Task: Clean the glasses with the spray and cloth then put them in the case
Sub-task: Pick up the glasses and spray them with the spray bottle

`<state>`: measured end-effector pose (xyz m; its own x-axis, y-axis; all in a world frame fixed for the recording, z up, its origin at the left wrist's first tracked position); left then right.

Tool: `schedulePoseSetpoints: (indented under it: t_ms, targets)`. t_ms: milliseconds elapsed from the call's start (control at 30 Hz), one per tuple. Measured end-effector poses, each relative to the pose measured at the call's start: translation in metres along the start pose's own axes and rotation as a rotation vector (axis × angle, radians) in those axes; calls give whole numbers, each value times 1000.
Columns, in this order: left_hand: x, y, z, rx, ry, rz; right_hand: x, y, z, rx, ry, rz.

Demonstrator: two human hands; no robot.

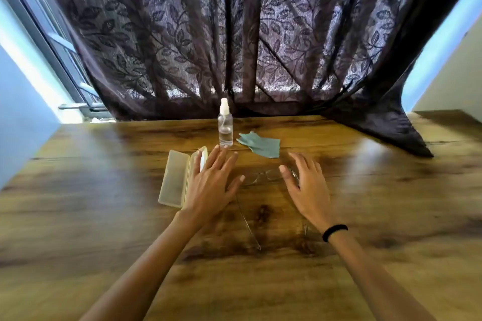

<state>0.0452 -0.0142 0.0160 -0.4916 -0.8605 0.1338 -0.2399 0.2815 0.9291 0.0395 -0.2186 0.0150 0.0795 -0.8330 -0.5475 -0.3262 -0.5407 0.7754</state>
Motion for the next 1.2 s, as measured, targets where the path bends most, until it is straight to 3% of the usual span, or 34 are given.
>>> schedulePoseSetpoints:
  t_ms: [467,600,833,1200]
  targets:
    - [6,5,16,77,-13,78,38,-7,3,28,-311,-304]
    - [6,12,18,164,105,84,46,-10,-2,-66,-427,-432]
    - [12,10,-1,11,230,157,44,-15,-1,-236,-637,-758]
    - [-7,4,-21,0,353,338,33,-12,-13,-260,-622,-888]
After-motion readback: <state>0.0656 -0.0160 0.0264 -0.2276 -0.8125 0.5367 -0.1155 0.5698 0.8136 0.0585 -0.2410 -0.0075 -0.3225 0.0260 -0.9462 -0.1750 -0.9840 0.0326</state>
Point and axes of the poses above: each hand's wrist, its own z-axis away from the middle knuckle, its own y-axis out of the back of the hand, x = y × z, the point moved 5 cm from there along -z, towards the middle knuckle, and after that the axes turned 9 degrees about -y, right-handed, at the moved point
